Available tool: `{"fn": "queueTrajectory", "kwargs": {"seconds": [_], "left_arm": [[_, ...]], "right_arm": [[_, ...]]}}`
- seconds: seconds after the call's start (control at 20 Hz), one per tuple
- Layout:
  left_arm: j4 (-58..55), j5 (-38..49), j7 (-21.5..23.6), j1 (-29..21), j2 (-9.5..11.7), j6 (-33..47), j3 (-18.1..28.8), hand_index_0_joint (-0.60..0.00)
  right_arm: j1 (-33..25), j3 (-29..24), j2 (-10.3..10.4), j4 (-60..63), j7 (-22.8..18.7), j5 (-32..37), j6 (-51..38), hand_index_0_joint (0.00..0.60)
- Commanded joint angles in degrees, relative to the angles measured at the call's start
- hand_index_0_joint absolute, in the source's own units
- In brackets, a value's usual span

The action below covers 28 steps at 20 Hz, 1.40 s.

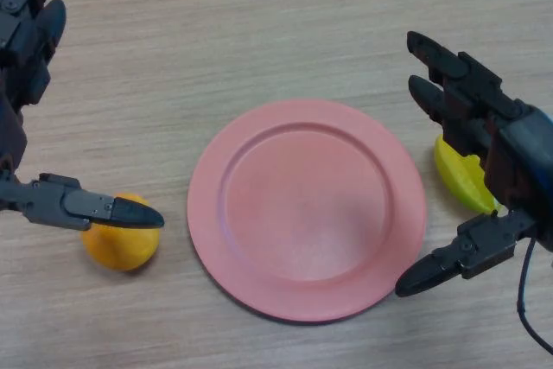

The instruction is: Pick up the yellow pear and place it on the plate

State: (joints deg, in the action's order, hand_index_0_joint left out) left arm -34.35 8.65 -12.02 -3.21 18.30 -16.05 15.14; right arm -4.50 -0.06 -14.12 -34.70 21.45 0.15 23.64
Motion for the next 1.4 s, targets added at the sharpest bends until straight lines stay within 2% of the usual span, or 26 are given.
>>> {"fn": "queueTrajectory", "kwargs": {"seconds": [0.05, 0.35, 0.5, 0.6, 0.7, 0.8, 0.85, 0.95, 1.05, 1.2, 1.4], "left_arm": [[-1.9, -0.2, -0.1, -0.7, 2.2, 6.5, 5.7, 0.000], [-0.3, 0.6, 0.5, -2.2, 3.6, 6.6, 7.4, 0.000], [-1.2, 1.1, 1.0, -1.7, 3.5, 6.7, 7.6, 0.000], [-3.3, 1.2, -0.5, 0.2, 2.6, 6.4, 8.2, 0.000], [-3.5, 1.2, -2.6, 2.2, 2.2, 6.3, 11.0, 0.000], [-2.5, 0.5, -5.4, 4.6, 1.6, 6.9, 14.1, 0.000], [-2.5, 1.2, -8.3, 6.2, 1.3, 6.1, 16.0, 0.000], [0.3, -0.9, -12.0, 8.2, -0.1, 10.6, 17.0, 0.000], [5.5, -3.0, -13.8, 9.6, -1.1, 16.0, 17.4, 0.000], [14.7, -5.6, -12.2, 9.7, -0.9, 24.1, 16.3, 0.000], [28.3, -2.2, -8.6, 7.6, 1.3, 31.0, 13.3, 0.000]], "right_arm": [[-1.8, -1.6, -0.6, -3.2, -2.5, 4.0, -5.5, 0.000], [-2.4, -0.9, -0.4, -2.8, -2.5, 2.3, -6.0, 0.000], [-2.9, -0.7, -0.3, -2.6, -3.0, 2.9, -5.4, 0.000], [-3.6, -0.3, -0.3, -1.4, -3.2, 2.4, -6.2, 0.000], [-3.8, 0.1, 0.0, -1.0, -3.2, 2.4, -6.6, 0.000], [-3.4, 0.5, 0.2, -1.2, -3.2, 2.5, -6.4, 0.000], [-3.6, 0.7, 0.2, -1.4, -3.0, 2.7, -5.8, 0.000], [-3.6, 0.8, 0.2, -1.1, -2.6, 2.8, -5.6, 0.000], [-3.7, 1.2, 0.5, -0.7, -2.8, 2.7, -5.3, 0.000], [-3.5, 1.4, 0.6, -1.3, -2.8, 3.3, -3.9, 0.000], [-2.9, 1.8, 1.2, -2.1, -4.5, 4.3, -3.7, 0.000]]}}
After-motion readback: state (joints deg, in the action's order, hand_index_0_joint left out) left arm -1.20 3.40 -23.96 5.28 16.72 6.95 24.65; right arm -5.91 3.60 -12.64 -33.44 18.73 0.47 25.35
